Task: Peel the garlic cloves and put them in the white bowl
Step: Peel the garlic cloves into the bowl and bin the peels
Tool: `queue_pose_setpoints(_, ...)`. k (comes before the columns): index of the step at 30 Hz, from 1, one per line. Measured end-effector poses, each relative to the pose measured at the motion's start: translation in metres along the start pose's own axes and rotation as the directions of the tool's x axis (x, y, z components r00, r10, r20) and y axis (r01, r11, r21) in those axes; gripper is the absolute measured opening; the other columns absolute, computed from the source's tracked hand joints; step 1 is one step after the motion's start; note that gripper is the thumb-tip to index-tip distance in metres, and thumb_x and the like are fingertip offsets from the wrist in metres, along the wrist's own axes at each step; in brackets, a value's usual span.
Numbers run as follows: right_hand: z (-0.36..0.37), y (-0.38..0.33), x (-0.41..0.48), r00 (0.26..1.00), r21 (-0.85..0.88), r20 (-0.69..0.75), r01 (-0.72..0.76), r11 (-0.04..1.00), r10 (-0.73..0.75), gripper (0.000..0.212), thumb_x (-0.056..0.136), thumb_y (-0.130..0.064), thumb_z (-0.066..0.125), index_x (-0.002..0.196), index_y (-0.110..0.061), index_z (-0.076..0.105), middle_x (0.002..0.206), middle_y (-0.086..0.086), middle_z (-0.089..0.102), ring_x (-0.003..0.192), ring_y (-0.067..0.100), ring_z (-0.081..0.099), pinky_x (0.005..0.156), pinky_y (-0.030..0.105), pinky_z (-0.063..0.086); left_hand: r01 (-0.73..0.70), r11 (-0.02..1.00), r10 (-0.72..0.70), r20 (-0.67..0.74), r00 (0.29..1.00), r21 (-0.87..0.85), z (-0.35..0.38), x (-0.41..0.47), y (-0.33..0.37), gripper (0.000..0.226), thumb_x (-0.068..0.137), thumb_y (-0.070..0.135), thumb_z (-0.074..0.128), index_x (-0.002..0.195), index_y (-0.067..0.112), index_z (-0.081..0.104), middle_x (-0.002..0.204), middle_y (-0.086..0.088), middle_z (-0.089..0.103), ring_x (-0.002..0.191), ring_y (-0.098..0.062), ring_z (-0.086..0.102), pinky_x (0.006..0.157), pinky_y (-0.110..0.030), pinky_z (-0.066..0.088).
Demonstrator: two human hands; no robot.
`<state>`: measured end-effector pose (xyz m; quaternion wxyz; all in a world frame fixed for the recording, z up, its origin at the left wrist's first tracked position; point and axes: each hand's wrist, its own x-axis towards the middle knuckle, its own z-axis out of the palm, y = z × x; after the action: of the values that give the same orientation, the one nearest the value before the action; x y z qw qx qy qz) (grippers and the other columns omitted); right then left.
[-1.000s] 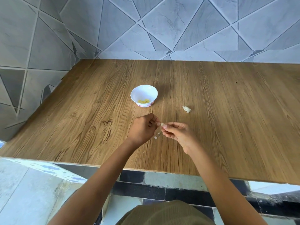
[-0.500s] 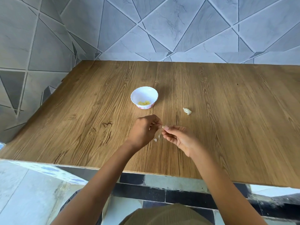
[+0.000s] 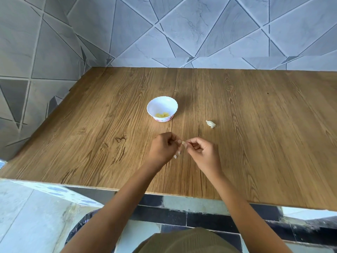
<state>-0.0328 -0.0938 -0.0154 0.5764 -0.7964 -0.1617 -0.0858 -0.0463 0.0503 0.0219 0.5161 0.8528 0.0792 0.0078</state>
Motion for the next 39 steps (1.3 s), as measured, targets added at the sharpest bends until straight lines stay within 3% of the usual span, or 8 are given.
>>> queue_pose_setpoints(2,0.006,-0.002,-0.002,0.988,-0.144,-0.123,0.079,0.986,-0.097,0.004,0.079,-0.004,0.072,0.078,-0.001,0.071,0.067,0.002,0.068,0.058,0.004,0.057,0.059,0.01,0.045,-0.119,0.969,0.146,-0.114,0.983,0.216,0.007,-0.003,0.001,0.006,0.087,0.009,0.06,0.083,0.008,0.064,0.072,0.004,0.064,0.064,-0.007,0.058,0.063,-0.022,0.047)
queue_pose_setpoints(6,0.011,-0.005,-0.003,0.972,-0.132,-0.234,-0.004,0.991,-0.027,0.01,0.081,-0.005,0.068,0.072,-0.002,0.067,0.06,0.003,0.064,0.051,0.008,0.054,0.053,0.018,0.045,-0.165,0.958,0.22,-0.23,0.948,0.235,0.011,-0.004,0.0,0.005,0.087,0.007,0.061,0.083,0.006,0.063,0.076,0.0,0.066,0.069,-0.015,0.059,0.065,-0.027,0.045)
queue_pose_setpoints(11,0.006,-0.001,-0.004,0.989,-0.239,-0.146,-0.002,0.971,-0.034,0.033,0.082,-0.016,0.072,0.056,-0.01,0.052,0.047,-0.004,0.047,0.042,0.011,0.04,0.043,0.024,0.031,-0.047,0.994,0.065,-0.189,0.98,0.096,0.005,0.0,-0.003,0.008,0.088,0.008,0.06,0.082,0.006,0.065,0.07,0.002,0.063,0.07,-0.015,0.061,0.067,-0.025,0.046)
queue_pose_setpoints(16,0.008,0.0,-0.001,0.997,-0.34,-0.074,-0.045,0.939,0.021,0.003,0.079,-0.014,0.074,0.079,-0.013,0.07,0.073,-0.005,0.069,0.061,0.012,0.061,0.052,0.032,0.05,0.045,0.999,-0.044,-0.156,0.987,-0.001,0.004,0.002,-0.009,0.009,0.089,0.009,0.06,0.083,0.007,0.066,0.066,0.001,0.063,0.061,-0.008,0.058,0.059,-0.017,0.045)
queue_pose_setpoints(21,0.009,0.003,0.002,0.999,-0.391,0.032,-0.014,0.92,0.029,0.026,0.085,0.003,0.056,0.098,-0.013,0.072,0.092,-0.002,0.07,0.078,0.016,0.065,0.058,0.025,0.05,0.09,0.993,-0.099,-0.12,0.988,-0.075,0.002,0.002,-0.011,0.008,0.089,0.008,0.06,0.083,0.007,0.066,0.069,-0.002,0.064,0.062,-0.01,0.059,0.061,-0.021,0.049)
queue_pose_setpoints(26,0.009,0.001,0.004,0.999,-0.364,-0.047,-0.04,0.931,0.024,0.011,0.076,-0.024,0.077,0.079,-0.014,0.073,0.077,-0.004,0.069,0.07,0.011,0.059,0.057,0.028,0.046,0.083,0.994,-0.09,-0.1,0.991,-0.075,0.0,0.002,-0.012,0.01,0.09,0.007,0.058,0.084,0.007,0.066,0.068,0.0,0.064,0.063,-0.011,0.06,0.066,-0.026,0.05)
queue_pose_setpoints(31,0.007,-0.006,0.005,0.966,0.13,0.113,-0.245,0.961,0.231,0.009,0.079,-0.017,0.074,0.083,-0.025,0.07,0.072,-0.014,0.069,0.066,-0.004,0.061,0.058,0.012,0.047,0.036,0.993,-0.038,-0.014,0.999,-0.115,-0.003,0.001,-0.011,0.011,0.09,0.002,0.056,0.085,0.002,0.065,0.072,-0.005,0.065,0.065,-0.012,0.06,0.067,-0.028,0.052)
queue_pose_setpoints(39,-0.002,-0.005,0.007,0.771,0.472,0.396,-0.636,0.61,0.498,0.006,0.082,-0.009,0.066,0.085,-0.012,0.071,0.074,-0.001,0.071,0.067,0.006,0.064,0.059,0.016,0.051,0.234,0.885,-0.088,0.349,0.933,-0.403,-0.016,0.001,-0.006,0.015,0.095,0.005,0.05,0.087,0.002,0.063,0.074,-0.005,0.066,0.067,-0.013,0.059,0.067,-0.023,0.051)
